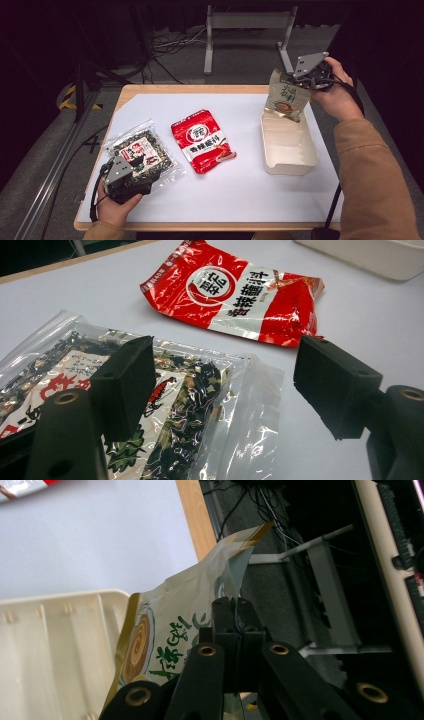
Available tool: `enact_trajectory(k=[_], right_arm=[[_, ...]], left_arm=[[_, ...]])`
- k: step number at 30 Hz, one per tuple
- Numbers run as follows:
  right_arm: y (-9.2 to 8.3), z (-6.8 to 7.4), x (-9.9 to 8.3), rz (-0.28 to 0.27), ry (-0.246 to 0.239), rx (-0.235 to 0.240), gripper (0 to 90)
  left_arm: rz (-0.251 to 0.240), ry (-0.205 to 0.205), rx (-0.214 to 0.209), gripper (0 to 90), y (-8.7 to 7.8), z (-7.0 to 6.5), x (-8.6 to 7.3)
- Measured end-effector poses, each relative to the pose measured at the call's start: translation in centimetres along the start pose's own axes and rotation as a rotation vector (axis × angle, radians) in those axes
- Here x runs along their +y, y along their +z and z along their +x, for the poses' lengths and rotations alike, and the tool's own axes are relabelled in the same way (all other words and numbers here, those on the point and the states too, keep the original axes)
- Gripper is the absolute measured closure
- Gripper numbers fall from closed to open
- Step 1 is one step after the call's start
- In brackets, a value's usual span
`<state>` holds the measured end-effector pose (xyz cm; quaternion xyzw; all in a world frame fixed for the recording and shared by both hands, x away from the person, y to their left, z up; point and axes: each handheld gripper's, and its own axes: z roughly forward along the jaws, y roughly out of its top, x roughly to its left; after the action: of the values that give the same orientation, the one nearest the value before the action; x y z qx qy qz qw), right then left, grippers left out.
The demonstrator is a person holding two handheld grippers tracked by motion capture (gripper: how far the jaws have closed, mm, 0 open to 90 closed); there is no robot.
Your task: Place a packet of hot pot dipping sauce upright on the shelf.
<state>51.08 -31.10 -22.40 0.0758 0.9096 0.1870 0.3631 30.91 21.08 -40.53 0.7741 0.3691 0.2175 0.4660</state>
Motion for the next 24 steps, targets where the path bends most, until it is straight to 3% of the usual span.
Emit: enact_trajectory(k=[3,7,14,17,24], right_arm=[[-0.1,0.1,-0.3,0.013,-0.059,-0.021,90.0],[1.3,1.0,-0.1,0.025,-0.107,0.012,90.0],[2.7,1.9,0.2,-0.006,-0.095,0.054,90.0],[3.1,2.6,0.9,-0.036,-0.102,0.112,90.0],[4.9,3.4,0.1,0.022,-0.089,0.172,90.0]], left_arm=[[0.004,0.002,0.001,25.7,0.1,0.0,0.0],[0.005,0.006,-0.003,25.7,0.2,-0.1,0.1],[0.005,0.002,-0.002,25.7,0.2,0.1,0.0],[0.004,-0.001,-0.003,25.7,0.2,0.0,0.0],[0.001,0.005,-0.002,25.7,0.1,0.1,0.1]])
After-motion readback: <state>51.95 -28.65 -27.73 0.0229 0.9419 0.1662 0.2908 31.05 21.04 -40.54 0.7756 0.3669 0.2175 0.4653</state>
